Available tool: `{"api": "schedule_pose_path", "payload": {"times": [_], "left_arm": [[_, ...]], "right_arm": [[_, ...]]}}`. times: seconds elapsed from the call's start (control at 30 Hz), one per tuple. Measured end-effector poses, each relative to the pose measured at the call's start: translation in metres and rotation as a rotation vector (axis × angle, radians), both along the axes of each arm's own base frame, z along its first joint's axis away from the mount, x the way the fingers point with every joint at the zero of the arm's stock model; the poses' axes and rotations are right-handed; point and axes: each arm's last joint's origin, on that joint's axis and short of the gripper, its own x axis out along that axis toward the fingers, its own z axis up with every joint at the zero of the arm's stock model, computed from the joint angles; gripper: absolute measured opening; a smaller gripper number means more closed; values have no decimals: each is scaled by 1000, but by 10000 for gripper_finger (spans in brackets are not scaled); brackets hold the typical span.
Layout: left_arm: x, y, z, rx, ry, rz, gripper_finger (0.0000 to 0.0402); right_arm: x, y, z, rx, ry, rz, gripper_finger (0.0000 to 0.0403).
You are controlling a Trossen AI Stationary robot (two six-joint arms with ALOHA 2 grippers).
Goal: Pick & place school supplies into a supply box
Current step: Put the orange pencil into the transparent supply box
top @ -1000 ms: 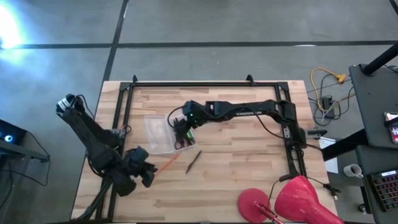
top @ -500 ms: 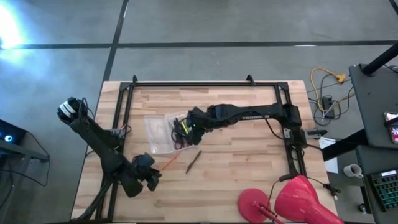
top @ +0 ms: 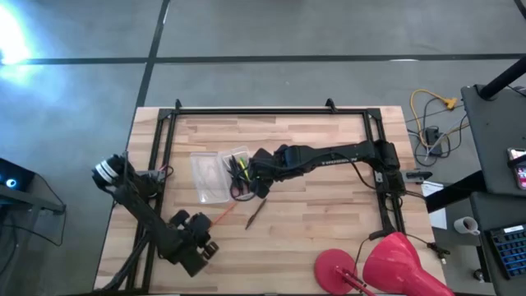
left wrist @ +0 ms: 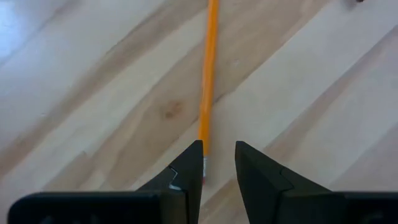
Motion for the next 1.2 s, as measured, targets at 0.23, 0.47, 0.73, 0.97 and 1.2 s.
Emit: {"api": "schedule_pose_path", "payload": {"times": [0.23,0.47,0.73,0.97,1.2], "left_arm": [[5,20,-9,-83,73,50,77],[18,37,-18,-219,47,3,77],[17,45,-26,-232,107,-26,67],[19,43,-24,-245,117,-69,8],[36,18,6,-378,46,-175,0]], "right_arm": [[0,0,0,0,0,1,143],[-1,0,-1,0,11,-1,140],[-3,0,-2,-3,40,1,139],[-4,0,-2,-4,42,3,143],[-10,0,9,-2,26,1,133]]}}
